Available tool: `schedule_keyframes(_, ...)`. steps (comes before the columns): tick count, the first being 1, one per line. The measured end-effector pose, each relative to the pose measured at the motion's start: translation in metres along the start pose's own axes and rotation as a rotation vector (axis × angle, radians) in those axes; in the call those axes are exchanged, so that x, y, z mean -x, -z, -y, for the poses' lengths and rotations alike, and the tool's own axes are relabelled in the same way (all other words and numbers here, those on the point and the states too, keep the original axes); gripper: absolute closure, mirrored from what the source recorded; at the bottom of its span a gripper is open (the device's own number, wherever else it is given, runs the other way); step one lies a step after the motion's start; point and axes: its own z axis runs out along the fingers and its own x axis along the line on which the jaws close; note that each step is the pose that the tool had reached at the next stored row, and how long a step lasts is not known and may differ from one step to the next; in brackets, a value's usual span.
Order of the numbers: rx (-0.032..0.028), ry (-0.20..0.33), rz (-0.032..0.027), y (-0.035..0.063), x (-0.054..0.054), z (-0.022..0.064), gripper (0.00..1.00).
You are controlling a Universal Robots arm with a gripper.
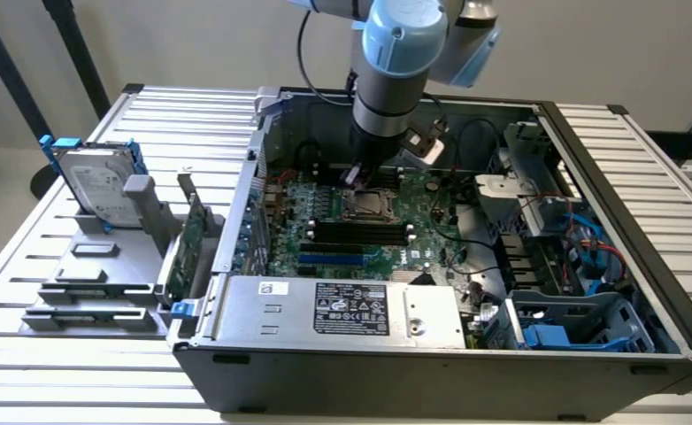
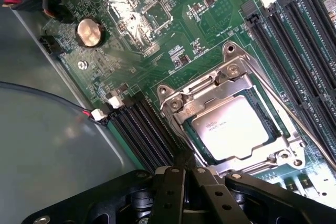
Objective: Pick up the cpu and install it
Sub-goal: 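Install the first cpu locking lever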
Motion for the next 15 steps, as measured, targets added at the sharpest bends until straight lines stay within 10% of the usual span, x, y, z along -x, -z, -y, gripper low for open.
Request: schedule_keyframes(15, -0.0012, -0.001, 0.0030, 0.0003, -0.0075, -0.0106, 0.89)
